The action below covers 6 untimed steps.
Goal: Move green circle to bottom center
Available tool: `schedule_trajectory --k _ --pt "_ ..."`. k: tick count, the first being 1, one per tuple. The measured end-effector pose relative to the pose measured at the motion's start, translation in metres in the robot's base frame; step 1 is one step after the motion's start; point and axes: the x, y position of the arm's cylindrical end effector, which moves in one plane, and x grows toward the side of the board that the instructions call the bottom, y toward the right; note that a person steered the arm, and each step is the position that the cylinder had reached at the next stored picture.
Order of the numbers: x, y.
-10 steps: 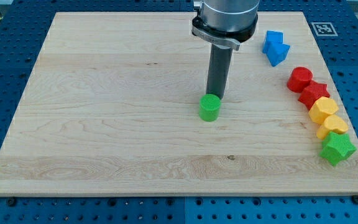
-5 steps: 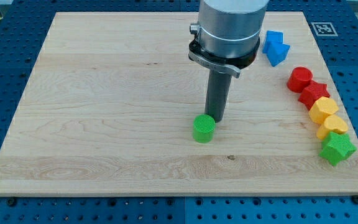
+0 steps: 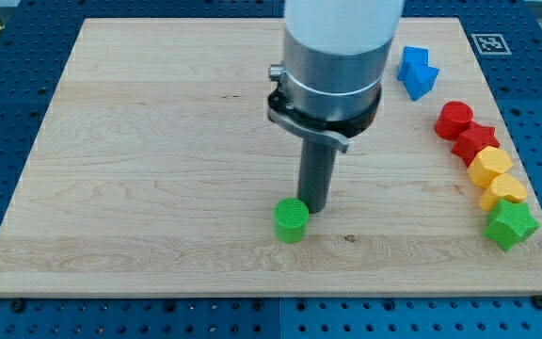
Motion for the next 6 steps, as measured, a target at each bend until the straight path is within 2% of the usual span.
schedule_trajectory --k 3,5,6 --pt "0.0 -0.072" --pt "0.019 -0.064" --pt "-0.007 -0.064"
